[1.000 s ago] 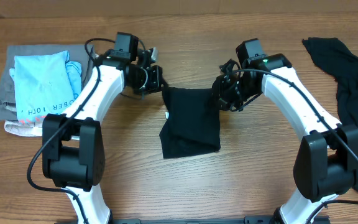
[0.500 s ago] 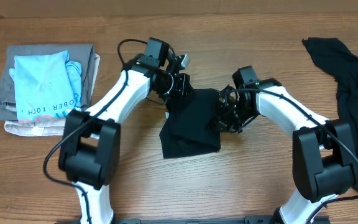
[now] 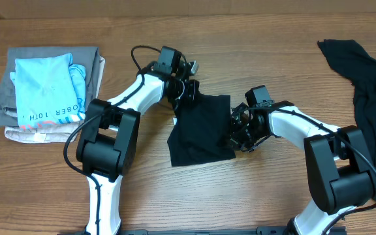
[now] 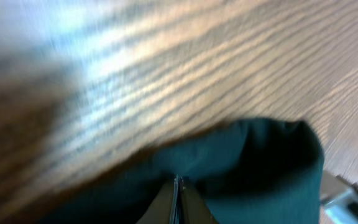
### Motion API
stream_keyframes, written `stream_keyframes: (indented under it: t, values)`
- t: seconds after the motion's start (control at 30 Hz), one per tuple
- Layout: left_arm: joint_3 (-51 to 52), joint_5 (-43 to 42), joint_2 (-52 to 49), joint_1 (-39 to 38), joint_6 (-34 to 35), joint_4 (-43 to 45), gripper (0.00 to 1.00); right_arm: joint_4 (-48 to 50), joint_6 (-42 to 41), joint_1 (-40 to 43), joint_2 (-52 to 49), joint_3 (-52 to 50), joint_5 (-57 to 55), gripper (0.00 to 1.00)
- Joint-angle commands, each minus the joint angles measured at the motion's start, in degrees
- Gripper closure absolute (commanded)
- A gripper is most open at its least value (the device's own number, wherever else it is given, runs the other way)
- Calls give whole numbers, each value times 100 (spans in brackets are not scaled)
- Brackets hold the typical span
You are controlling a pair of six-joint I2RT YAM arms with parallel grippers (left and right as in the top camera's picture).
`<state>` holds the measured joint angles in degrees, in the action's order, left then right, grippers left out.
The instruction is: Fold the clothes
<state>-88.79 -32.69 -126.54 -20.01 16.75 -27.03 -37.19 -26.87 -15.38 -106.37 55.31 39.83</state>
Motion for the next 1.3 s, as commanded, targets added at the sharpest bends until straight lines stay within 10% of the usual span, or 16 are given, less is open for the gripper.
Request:
stream_keyframes:
  t: [0.0, 0.47, 1.27]
  values:
    - [-673, 157, 350, 15, -9, -219, 95, -74, 107, -9, -2, -24, -157, 96]
    - [-925, 219, 1213, -105, -31, -2828, 96, -892, 695, 4, 299, 1749, -407, 96]
    - [1781, 28, 1211, -317, -151, -2002, 96, 824, 393, 2, -664, 1746, -1687, 96]
